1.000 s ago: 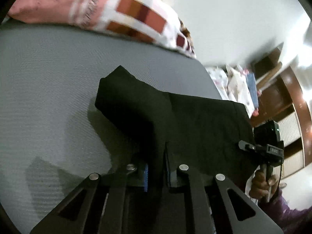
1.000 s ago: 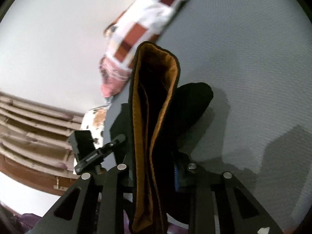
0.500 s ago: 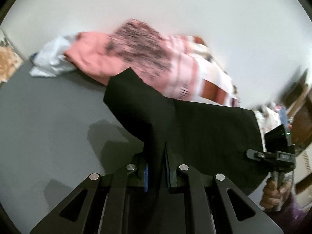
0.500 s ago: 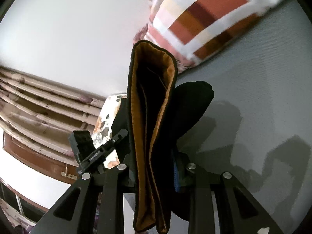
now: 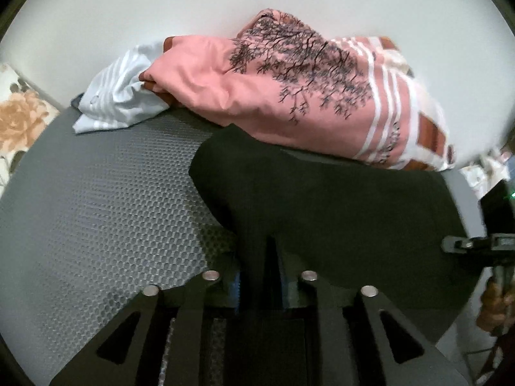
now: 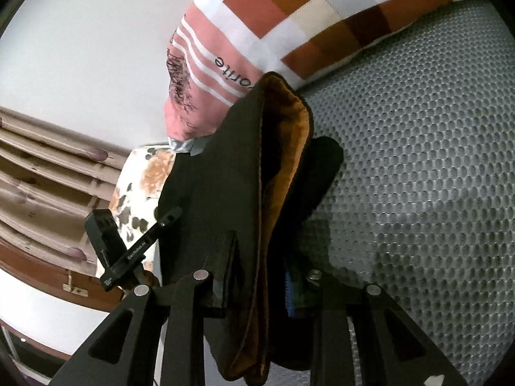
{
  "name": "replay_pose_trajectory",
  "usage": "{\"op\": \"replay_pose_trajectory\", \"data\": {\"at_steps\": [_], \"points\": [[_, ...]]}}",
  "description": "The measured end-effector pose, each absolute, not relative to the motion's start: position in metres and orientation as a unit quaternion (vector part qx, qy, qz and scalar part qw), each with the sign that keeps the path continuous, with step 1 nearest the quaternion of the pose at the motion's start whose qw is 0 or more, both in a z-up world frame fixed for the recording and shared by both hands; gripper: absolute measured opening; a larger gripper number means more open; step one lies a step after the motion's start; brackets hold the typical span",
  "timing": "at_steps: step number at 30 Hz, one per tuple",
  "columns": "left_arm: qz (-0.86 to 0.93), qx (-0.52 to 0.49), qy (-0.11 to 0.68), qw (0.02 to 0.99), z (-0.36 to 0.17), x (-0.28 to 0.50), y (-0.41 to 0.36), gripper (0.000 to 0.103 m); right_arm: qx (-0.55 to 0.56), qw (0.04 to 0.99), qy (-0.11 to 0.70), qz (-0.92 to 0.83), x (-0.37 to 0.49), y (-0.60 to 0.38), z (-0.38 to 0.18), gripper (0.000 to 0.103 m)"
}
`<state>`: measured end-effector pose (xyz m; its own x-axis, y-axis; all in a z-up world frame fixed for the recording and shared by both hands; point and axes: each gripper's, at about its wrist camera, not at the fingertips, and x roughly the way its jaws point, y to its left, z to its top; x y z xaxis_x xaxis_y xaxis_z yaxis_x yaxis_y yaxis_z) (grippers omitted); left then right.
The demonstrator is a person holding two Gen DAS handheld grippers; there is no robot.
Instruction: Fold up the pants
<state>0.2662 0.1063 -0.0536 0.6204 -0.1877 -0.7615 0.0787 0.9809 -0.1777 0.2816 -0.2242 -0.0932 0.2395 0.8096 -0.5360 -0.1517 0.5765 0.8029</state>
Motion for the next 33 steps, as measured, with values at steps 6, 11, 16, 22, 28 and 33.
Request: {"op": "replay_pose_trajectory", "data": {"at_steps": [6, 11, 16, 22, 28, 33], "points": [[-0.043, -0.059, 0.425, 0.902, -0.057, 0.264, 0.108, 0.049, 0.310, 0.732, 0.518, 0.316, 0.275, -0.215, -0.097, 0.035], [-0.020, -0.041, 0.421, 0.906, -0.056, 0.263, 0.105, 0.060, 0.292, 0.752, 0.503, 0.310, 0.272, -0.216, -0.094, 0.036], [0.005, -0.012, 0.410, 0.912, -0.052, 0.258, 0.099, 0.069, 0.288, 0.761, 0.496, 0.303, 0.270, -0.208, -0.092, 0.037], [0.032, 0.002, 0.390, 0.920, -0.041, 0.248, 0.095, 0.077, 0.274, 0.770, 0.501, 0.285, 0.270, -0.193, -0.085, 0.043], [0.079, 0.021, 0.352, 0.932, -0.016, 0.223, 0.087, 0.086, 0.227, 0.830, 0.449, 0.241, 0.242, -0.182, -0.040, 0.051], [0.088, 0.032, 0.292, 0.952, 0.024, 0.187, 0.075, 0.096, 0.209, 0.855, 0.399, 0.257, 0.200, -0.173, 0.002, 0.062]]}}
